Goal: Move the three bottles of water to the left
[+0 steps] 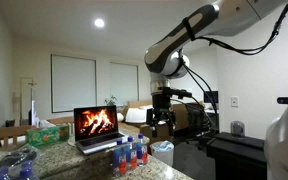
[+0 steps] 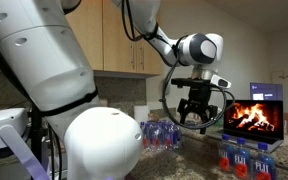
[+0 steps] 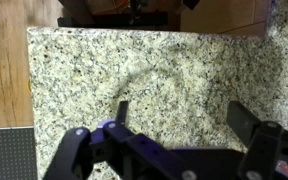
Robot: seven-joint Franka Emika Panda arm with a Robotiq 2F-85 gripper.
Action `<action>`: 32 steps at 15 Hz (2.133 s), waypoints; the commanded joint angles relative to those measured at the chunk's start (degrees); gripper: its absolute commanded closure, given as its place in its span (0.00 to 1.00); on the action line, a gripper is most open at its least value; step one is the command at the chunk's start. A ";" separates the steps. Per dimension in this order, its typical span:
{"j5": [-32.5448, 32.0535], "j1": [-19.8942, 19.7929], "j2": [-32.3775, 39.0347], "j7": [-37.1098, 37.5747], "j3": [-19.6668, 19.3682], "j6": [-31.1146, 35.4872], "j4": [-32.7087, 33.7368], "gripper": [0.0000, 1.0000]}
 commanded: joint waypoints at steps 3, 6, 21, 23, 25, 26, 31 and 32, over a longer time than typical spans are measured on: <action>0.51 -1.43 0.10 -0.52 1.28 -0.14 0.08 0.00; 0.51 -1.43 0.10 -0.52 1.28 -0.14 0.08 0.00; -1.87 -1.19 10.09 -3.05 1.33 1.59 11.45 0.00; -4.03 -1.63 14.01 -3.37 1.34 2.27 16.15 0.00; -7.06 -2.33 17.69 -3.46 1.22 3.07 20.83 0.00; -8.78 -2.86 19.52 -3.05 1.08 3.17 23.00 0.00; -10.09 -5.82 27.91 -5.60 -1.09 2.62 31.48 0.00; -9.58 -5.26 24.39 -2.73 -0.07 2.72 28.03 0.00</action>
